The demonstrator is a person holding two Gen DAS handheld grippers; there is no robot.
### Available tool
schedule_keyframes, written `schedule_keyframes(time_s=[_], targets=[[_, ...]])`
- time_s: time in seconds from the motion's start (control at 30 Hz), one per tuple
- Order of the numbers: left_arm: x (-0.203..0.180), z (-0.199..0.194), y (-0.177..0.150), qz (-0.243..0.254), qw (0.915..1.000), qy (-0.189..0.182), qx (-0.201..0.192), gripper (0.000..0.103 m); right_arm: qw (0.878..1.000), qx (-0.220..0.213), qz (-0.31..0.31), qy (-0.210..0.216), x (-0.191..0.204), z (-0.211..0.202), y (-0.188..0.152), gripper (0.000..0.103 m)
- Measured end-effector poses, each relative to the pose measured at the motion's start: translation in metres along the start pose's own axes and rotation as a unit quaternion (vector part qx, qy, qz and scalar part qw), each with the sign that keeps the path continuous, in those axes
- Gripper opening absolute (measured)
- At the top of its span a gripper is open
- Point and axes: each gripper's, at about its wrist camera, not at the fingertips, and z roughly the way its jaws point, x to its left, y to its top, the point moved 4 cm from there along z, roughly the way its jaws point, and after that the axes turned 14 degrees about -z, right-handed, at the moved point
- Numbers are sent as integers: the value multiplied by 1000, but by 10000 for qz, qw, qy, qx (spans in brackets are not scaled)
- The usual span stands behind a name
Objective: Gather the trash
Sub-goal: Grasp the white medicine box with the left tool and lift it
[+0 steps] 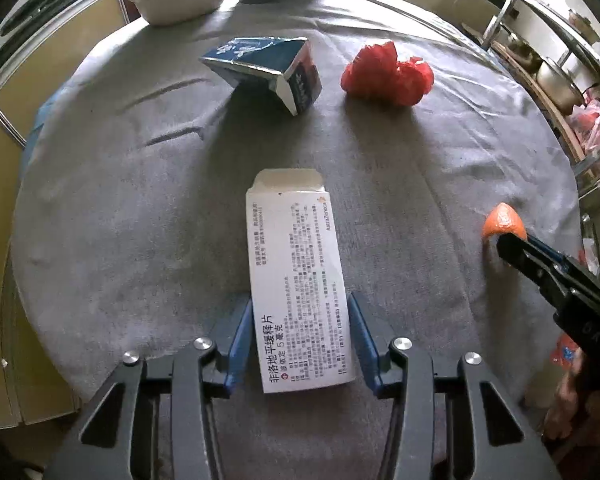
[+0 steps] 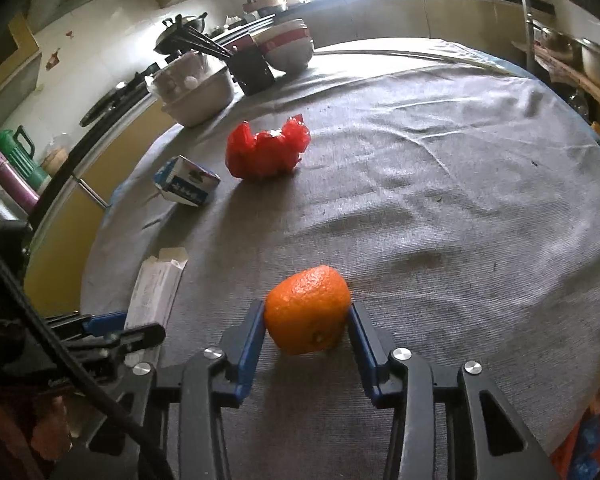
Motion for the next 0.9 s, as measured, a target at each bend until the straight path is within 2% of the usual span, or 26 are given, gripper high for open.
schedule_keyframes(time_s=[0.23, 0.57, 0.9], targets=[[-12, -18, 2, 264, 9982, 247, -488, 48, 9997, -225, -73, -55, 2, -16, 1, 42], [-36, -48, 7, 631, 9882, 606, -1253, 48, 9985, -500, -157, -132, 5, -37, 6, 42], [-46, -62, 1, 745, 9862, 541, -1378, 48, 9982, -584, -134, -52, 7, -43, 6, 42]])
